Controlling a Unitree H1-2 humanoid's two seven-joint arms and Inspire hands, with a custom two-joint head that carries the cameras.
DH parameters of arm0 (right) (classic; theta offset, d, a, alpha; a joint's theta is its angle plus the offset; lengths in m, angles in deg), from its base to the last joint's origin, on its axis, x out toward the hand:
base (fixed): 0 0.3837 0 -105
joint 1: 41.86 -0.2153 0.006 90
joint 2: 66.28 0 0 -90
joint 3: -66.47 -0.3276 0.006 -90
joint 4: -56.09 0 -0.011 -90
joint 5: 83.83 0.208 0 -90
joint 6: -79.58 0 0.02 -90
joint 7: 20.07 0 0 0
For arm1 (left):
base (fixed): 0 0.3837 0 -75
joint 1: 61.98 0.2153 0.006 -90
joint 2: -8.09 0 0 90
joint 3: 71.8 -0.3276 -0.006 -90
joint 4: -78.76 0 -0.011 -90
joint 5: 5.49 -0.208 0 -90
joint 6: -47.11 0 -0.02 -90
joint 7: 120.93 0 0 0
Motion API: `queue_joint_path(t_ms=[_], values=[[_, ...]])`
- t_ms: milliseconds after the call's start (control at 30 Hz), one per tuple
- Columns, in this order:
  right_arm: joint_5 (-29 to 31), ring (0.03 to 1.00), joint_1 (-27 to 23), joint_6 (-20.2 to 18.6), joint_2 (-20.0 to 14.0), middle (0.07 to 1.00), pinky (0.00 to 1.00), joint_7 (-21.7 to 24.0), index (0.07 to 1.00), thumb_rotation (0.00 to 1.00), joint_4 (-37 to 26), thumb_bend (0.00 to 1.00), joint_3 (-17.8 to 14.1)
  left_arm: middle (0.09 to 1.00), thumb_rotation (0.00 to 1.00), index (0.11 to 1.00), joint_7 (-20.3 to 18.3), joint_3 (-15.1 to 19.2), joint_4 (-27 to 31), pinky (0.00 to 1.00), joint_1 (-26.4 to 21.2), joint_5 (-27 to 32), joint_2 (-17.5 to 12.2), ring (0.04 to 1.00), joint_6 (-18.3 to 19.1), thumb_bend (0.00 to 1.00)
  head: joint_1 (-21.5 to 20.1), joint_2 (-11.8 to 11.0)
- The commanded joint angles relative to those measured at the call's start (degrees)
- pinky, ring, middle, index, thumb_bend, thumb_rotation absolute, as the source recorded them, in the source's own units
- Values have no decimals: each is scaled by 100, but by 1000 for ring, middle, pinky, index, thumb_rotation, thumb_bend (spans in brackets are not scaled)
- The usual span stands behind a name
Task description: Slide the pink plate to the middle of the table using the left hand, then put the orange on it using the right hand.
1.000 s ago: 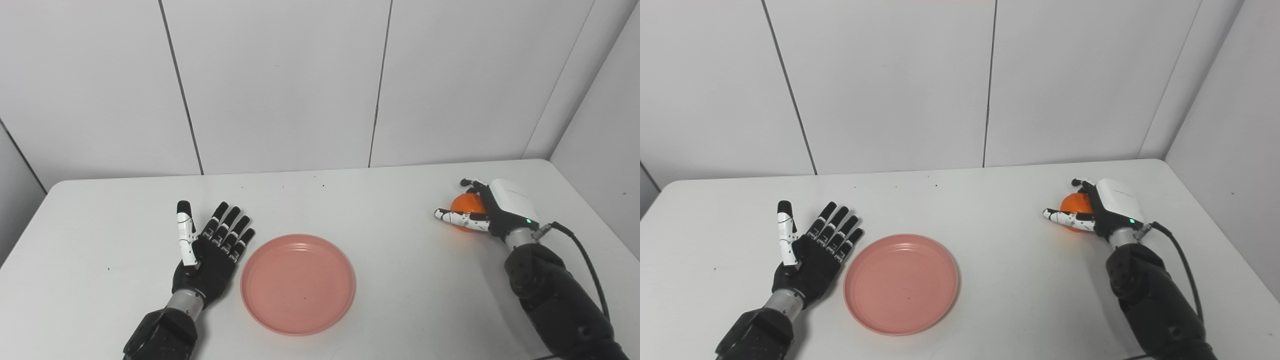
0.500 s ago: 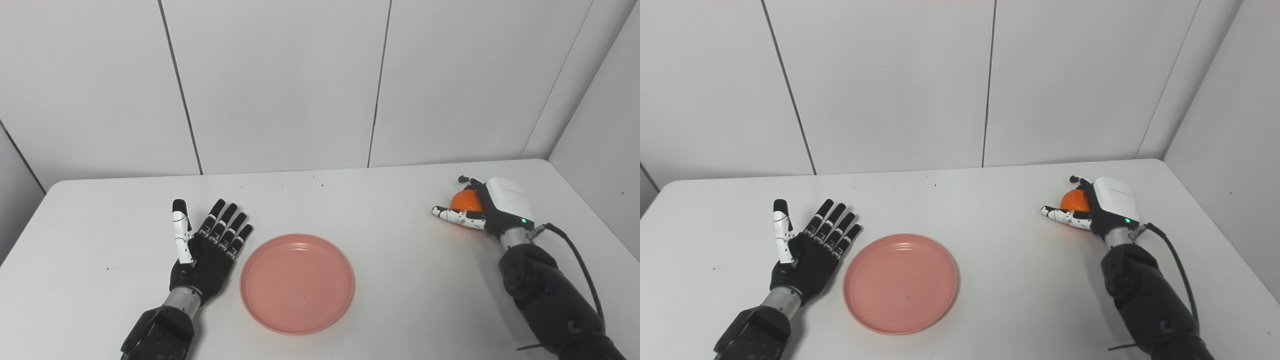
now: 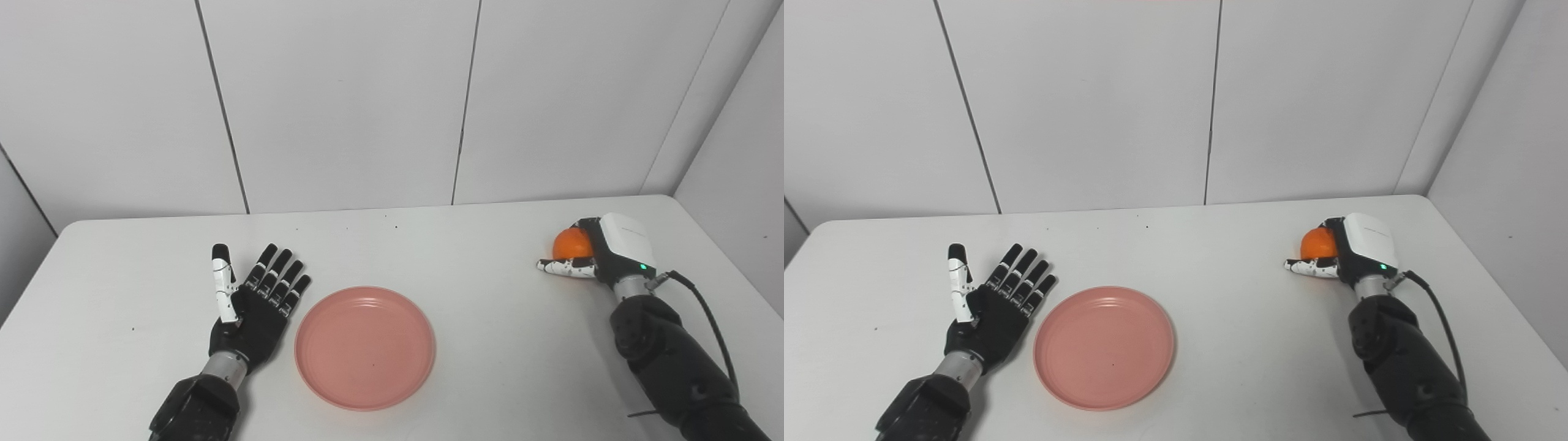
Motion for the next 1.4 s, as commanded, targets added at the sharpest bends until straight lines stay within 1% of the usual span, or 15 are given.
queue_joint_path(t_ms=[0, 267, 400, 533, 567, 667, 700, 767, 900, 933, 1133, 1267, 1300, 1333, 1367], values=[[12, 202, -109, 242, -44, 279, 144, -28, 312, 335, 47, 526, 46, 1000, 873, 1000, 91, -32, 31, 1000, -15, -52, -24, 1000, 73, 759, 12, 4], [85, 200, -129, 264, -58, 274, 143, -30, 312, 359, 91, 528, 93, 1000, 908, 1000, 155, -93, 93, 1000, -2, -127, -42, 1000, 71, 733, 44, 0], [108, 203, -124, 359, -104, 275, 146, -32, 309, 359, 102, 530, 112, 1000, 899, 1000, 279, -124, 134, 1000, 5, -119, 2, 994, 76, 738, 118, -14], [175, 205, -58, 508, -226, 274, 150, -67, 306, 345, -8, 540, 65, 995, 901, 1000, 413, -205, 265, 1000, 56, -172, 109, 993, 75, 739, 478, 16], [191, 205, -48, 560, -273, 275, 150, -61, 313, 365, -69, 535, 53, 992, 900, 1000, 439, -220, 285, 1000, 66, -159, 135, 991, 76, 736, 507, 24], [322, 180, -1, 749, -428, 254, 126, 38, 291, 408, -376, 528, -61, 991, 921, 1000, 554, -279, 360, 1000, 92, -206, 245, 986, 74, 711, 872, 95], [347, 178, 9, 792, -463, 253, 125, 57, 290, 415, -432, 529, -86, 991, 924, 1000, 586, -295, 377, 1000, 97, -226, 275, 984, 72, 709, 872, 95], [339, 177, 5, 991, -559, 252, 125, 15, 289, 419, -690, 529, -120, 988, 930, 1000, 534, -341, 333, 1000, 93, -335, 341, 977, 32, 710, 1166, 135], [264, 179, -13, 1052, -603, 257, 126, 119, 311, 427, -1316, 522, -142, 970, 957, 1000, 428, -536, 251, 982, 78, -728, 405, 961, -146, 718, 1540, 133], [229, 173, -15, 1064, -605, 251, 121, 123, 316, 437, -1394, 519, -136, 975, 972, 1000, 380, -565, 230, 989, 75, -801, 414, 967, -198, 713, 1540, 133], [267, 165, -49, 1403, -440, 246, 113, 350, 335, 448, -2020, 504, -37, 955, 939, 1000, 381, -570, 197, 965, 76, -1028, 552, 955, -289, 720, 1773, 107], [287, 175, 11, 1478, -287, 253, 121, 597, 341, 481, -2533, 510, 7, 954, 927, 1000, 391, -542, 177, 965, 59, -1101, 605, 952, -304, 730, 1967, 102], [355, 175, 24, 1572, -258, 255, 122, 644, 343, 433, -2596, 512, -6, 958, 929, 1000, 382, -547, 174, 965, 60, -1121, 611, 952, -310, 730, 1967, 102], [406, 176, 42, 1616, -228, 255, 123, 700, 344, 423, -2687, 512, -26, 958, 930, 1000, 391, -544, 170, 965, 59, -1143, 633, 952, -306, 730, 2115, 101], [438, 178, 55, 1644, -198, 258, 125, 743, 349, 385, -2761, 511, -49, 955, 928, 1000, 400, -535, 164, 961, 56, -1159, 654, 950, -302, 728, 2115, 101]])
